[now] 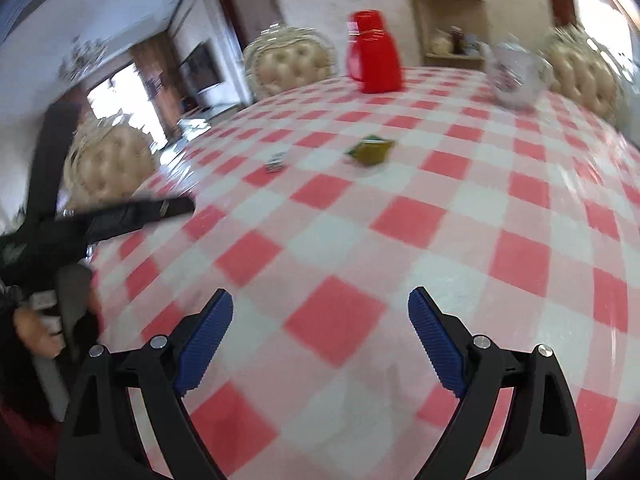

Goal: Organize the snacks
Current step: 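Move both open tools back and grasp the green-and-yellow packet with the right tool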

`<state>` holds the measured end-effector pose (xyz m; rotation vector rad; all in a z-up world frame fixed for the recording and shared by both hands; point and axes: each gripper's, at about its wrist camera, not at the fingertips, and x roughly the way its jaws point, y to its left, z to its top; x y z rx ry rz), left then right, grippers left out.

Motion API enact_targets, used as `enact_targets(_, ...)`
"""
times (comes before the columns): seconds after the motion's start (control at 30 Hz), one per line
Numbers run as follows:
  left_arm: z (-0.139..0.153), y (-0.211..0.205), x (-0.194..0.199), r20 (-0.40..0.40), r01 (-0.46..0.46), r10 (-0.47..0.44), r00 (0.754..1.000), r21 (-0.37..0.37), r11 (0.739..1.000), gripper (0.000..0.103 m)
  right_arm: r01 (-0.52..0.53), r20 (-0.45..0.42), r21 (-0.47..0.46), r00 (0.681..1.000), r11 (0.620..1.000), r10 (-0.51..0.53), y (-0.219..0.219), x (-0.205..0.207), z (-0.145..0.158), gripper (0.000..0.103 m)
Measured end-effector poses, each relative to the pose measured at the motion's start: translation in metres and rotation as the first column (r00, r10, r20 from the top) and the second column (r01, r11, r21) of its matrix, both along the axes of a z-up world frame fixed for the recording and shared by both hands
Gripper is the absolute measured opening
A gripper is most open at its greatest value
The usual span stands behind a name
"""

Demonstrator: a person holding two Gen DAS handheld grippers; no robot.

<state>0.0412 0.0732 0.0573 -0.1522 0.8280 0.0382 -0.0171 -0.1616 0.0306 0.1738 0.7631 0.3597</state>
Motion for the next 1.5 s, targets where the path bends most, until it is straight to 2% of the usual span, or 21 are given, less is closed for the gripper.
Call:
enact_targets(0.07,-0.003,-0.008,0.033,0.041,-0.084,0.085,0.996,-0.031,0.996,0.1,0.048,-0.04,0.041,0.998,0.998,-0.046,-0.016,0.009,-0.011,0.087)
enact_targets(0.13,-0.008,-0.01,0.061,0.042,-0.138,0.141,0.989,-0.072,0.988,0.1,0.085,-0.073,0.072,0.994,0.994,-0.08,-0.026,0.014,-0.014,0.087)
enact_targets(0.2,-0.015,-0.011,0.09,0.032,-0.186,0.191,0.981,-0.116,0.976,0.1,0.103,-0.057,0.087,0.994,0.991,-0.098,-0.032,0.016,-0.013,0.087)
enact_targets(0.33,-0.025,-0.007,0.114,0.075,-0.251,0.263,0.962,-0.134,0.959,0.1,0.13,-0.056,0.08,0.99,0.988,-0.126,-0.034,0.034,-0.016,0.087)
enact_targets(0.43,-0.026,0.001,0.118,0.104,-0.238,0.249,0.963,-0.105,0.966,0.1,0.153,-0.067,0.066,0.987,0.986,-0.148,-0.027,0.067,-0.015,0.087)
enact_targets(0.5,-0.023,0.015,0.114,0.125,-0.28,0.293,0.948,-0.112,0.954,0.1,0.173,-0.09,0.063,0.982,0.983,-0.167,-0.011,0.1,-0.016,0.087)
enact_targets(0.57,-0.02,0.034,0.11,0.149,-0.344,0.365,0.919,-0.152,0.927,0.1,0.193,-0.092,0.027,0.977,0.981,-0.19,0.005,0.122,-0.017,0.079)
enact_targets(0.63,-0.02,0.052,0.108,0.143,-0.395,0.422,0.895,-0.181,0.901,0.1,0.203,-0.102,0.008,0.974,0.979,-0.201,0.025,0.149,-0.017,0.075)
enact_targets(0.8,-0.027,0.08,0.107,0.085,-0.458,0.486,0.87,-0.227,0.86,0.1,0.275,-0.126,-0.052,0.952,0.96,-0.279,0.06,0.198,-0.021,0.069)
enact_targets(0.9,-0.028,0.083,0.108,0.072,-0.456,0.485,0.871,-0.249,0.855,0.1,0.32,-0.131,-0.113,0.934,0.941,-0.334,0.072,0.216,-0.024,0.069)
enact_targets(1.07,-0.029,0.08,0.107,0.067,-0.438,0.465,0.883,-0.243,0.866,0.1,0.363,-0.114,-0.231,0.911,0.903,-0.396,0.083,0.241,-0.027,0.067)
enact_targets(1.1,-0.029,0.08,0.107,0.062,-0.433,0.46,0.886,-0.245,0.867,0.1,0.359,-0.112,-0.255,0.911,0.898,-0.396,0.084,0.243,-0.027,0.061)
enact_targets(1.13,-0.029,0.079,0.107,0.059,-0.43,0.457,0.888,-0.248,0.868,0.101,0.353,-0.106,-0.266,0.914,0.897,-0.391,0.083,0.243,-0.027,0.048)
enact_targets(1.17,-0.03,0.079,0.107,0.055,-0.428,0.455,0.889,-0.25,0.868,0.101,0.341,-0.1,-0.269,0.92,0.901,-0.378,0.081,0.242,-0.026,0.041)
enact_targets(1.2,-0.031,0.079,0.107,0.049,-0.424,0.449,0.892,-0.253,0.869,0.101,0.316,-0.093,-0.262,0.932,0.912,-0.35,0.076,0.238,-0.025,0.039)
enact_targets(1.37,-0.04,0.074,0.116,-0.007,-0.384,0.396,0.918,-0.256,0.887,0.101,0.223,-0.017,-0.199,0.973,0.954,-0.231,0.043,0.195,-0.013,0.038)
enact_targets(1.5,-0.04,0.058,0.122,-0.004,-0.313,0.32,0.947,-0.222,0.923,0.101,0.182,0.014,-0.123,0.983,0.976,-0.182,0.011,0.156,-0.002,0.038)
